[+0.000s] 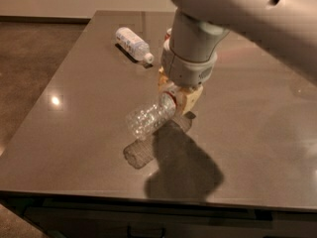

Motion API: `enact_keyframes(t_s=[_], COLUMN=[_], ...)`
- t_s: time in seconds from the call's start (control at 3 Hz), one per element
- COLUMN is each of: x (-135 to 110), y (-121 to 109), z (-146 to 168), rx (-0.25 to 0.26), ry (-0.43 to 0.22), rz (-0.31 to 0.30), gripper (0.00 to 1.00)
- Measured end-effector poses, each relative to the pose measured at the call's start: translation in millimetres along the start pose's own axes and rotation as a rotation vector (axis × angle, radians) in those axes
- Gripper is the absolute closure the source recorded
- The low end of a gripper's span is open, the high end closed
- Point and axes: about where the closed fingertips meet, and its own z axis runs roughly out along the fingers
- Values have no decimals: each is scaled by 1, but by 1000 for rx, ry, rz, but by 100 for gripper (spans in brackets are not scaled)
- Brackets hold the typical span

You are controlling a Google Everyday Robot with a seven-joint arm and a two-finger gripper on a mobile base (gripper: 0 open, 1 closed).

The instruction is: Place water bottle upright

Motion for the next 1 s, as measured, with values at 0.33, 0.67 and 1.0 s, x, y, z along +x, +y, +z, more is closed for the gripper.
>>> enact_keyframes(t_s=[0.33,0.67,1.0], x=[14,21,21], y=[-13,-21,-21], z=[-19,-39,-39], rx=[81,166,166], ry=[23,46,46], rz=[-21,-66,-66], gripper=[100,100,100])
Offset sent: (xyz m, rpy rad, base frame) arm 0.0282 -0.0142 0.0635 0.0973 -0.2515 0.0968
